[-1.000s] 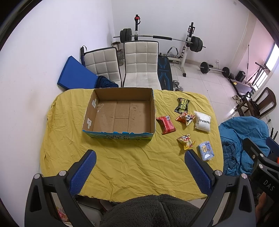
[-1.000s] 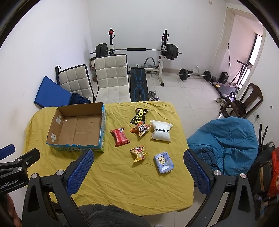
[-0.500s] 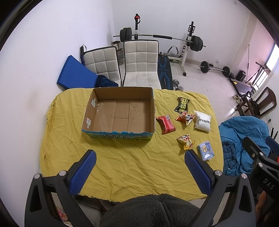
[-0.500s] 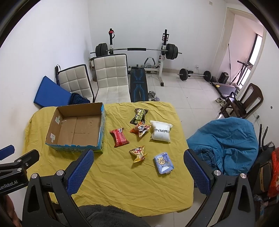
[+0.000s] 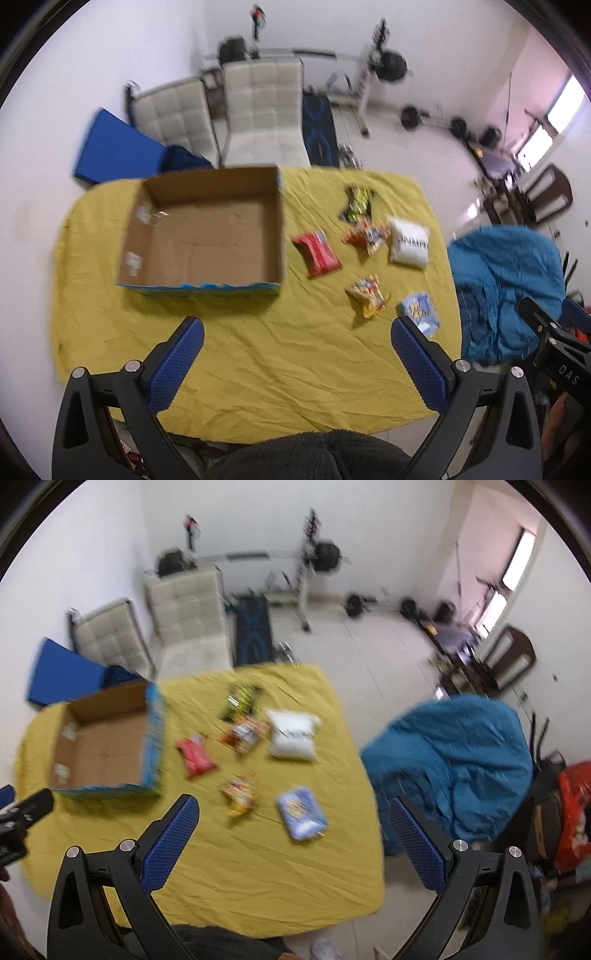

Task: Organize soft objects
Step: 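Grasp the blue cartoon pack with the right tool while the left tool grasps the panda chip bag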

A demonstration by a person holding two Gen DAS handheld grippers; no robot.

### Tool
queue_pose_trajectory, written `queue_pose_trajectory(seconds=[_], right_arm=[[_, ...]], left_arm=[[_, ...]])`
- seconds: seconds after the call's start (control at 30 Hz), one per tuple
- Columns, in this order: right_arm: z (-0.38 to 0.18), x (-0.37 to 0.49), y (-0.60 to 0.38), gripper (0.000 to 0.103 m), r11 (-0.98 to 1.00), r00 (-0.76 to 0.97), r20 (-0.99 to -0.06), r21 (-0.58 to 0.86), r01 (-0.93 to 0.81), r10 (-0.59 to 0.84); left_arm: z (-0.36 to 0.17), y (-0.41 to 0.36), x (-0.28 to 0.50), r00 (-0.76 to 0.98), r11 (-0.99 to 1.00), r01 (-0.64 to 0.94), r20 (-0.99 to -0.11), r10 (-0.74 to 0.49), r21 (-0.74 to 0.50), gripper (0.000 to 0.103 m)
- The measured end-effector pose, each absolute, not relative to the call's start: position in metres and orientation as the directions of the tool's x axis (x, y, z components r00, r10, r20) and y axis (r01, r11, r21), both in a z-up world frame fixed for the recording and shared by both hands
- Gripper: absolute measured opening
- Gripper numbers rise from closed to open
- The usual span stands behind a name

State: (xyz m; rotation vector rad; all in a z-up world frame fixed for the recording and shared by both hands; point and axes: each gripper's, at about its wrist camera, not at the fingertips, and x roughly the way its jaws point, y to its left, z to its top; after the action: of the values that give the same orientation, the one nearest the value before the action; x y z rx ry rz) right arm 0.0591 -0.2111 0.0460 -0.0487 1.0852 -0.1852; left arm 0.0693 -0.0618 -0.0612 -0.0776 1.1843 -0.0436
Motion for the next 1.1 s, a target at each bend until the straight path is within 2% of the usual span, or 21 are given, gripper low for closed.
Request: queue_pose_trajectory(seconds=[0.13, 0.27, 0.33, 0.4, 0.53, 0.67, 0.77, 0.8, 0.87, 0.93, 1.03, 1.1], right_arm=[[-0.033, 0.094, -0.252, 0.103, 0.98, 0.334, -0.922, -0.169, 0.107, -0.195], [-0.135, 0.128, -0.279, 0.103, 0.985, 0.19, -0.966, -0.17, 0.037, -0.174], [-0.183, 0.141, -0.289, 0.103, 0.986, 0.127, -0.977, -0.168, 0.014, -0.169], [-0.225, 0.153, -0.293, 0.103, 0.987, 0.074, -0.985, -0.159, 0.002, -0.158], [-0.28, 0.168, -0.299, 0.103, 0.996, -0.006, -0.995, -0.095, 0.003, -0.095], [-0.306, 0.174, -0.302, 0.103, 0.999, -0.048, -0.998, -0.04, 0.014, -0.039], [-0.322, 0.176, -0.303, 0.103, 0.999, -0.075, -0.996, -0.039, 0.005, -0.038], [-0.326, 0.177, -0.304, 0.103, 0.999, -0.088, -0.995, -0.041, 0.003, -0.041], [-0.334, 0.176, -0.307, 0.101, 0.999, -0.109, -0.993, -0.037, 0.009, -0.036], [-0.34, 0.177, -0.308, 0.094, 0.999, -0.125, -0.992, -0.031, 0.016, -0.028], [-0.35, 0.176, -0.315, 0.085, 0.999, -0.152, -0.988, -0.02, 0.034, -0.014], [-0.356, 0.173, -0.317, 0.072, 0.998, -0.168, -0.986, -0.015, 0.054, -0.006]], left_arm=[[-0.126, -0.091, 0.109, 0.246, 0.99, 0.029, -0.959, -0.139, -0.136, 0.103], [-0.204, -0.123, 0.149, 0.087, 0.983, 0.02, -0.979, -0.184, -0.183, 0.103], [-0.244, -0.138, 0.168, 0.009, 0.978, -0.002, -0.978, -0.207, -0.207, 0.098], [-0.273, -0.149, 0.184, -0.047, 0.975, -0.03, -0.974, -0.221, -0.22, 0.098], [-0.325, -0.169, 0.217, -0.15, 0.97, -0.063, -0.959, -0.241, -0.234, 0.098], [-0.369, -0.181, 0.235, -0.246, 0.967, -0.099, -0.936, -0.251, -0.234, 0.097], [-0.392, -0.189, 0.239, -0.295, 0.97, -0.103, -0.925, -0.24, -0.219, 0.079], [-0.396, -0.192, 0.239, -0.308, 0.975, -0.091, -0.926, -0.219, -0.201, 0.069], [-0.401, -0.196, 0.235, -0.317, 0.977, -0.067, -0.925, -0.212, -0.201, 0.062], [-0.397, -0.198, 0.233, -0.298, 0.977, -0.051, -0.93, -0.214, -0.208, 0.054], [-0.391, -0.204, 0.231, -0.267, 0.983, 0.008, -0.947, -0.177, -0.186, 0.047], [-0.385, -0.207, 0.225, -0.238, 0.985, 0.043, -0.96, -0.15, -0.165, 0.041]])
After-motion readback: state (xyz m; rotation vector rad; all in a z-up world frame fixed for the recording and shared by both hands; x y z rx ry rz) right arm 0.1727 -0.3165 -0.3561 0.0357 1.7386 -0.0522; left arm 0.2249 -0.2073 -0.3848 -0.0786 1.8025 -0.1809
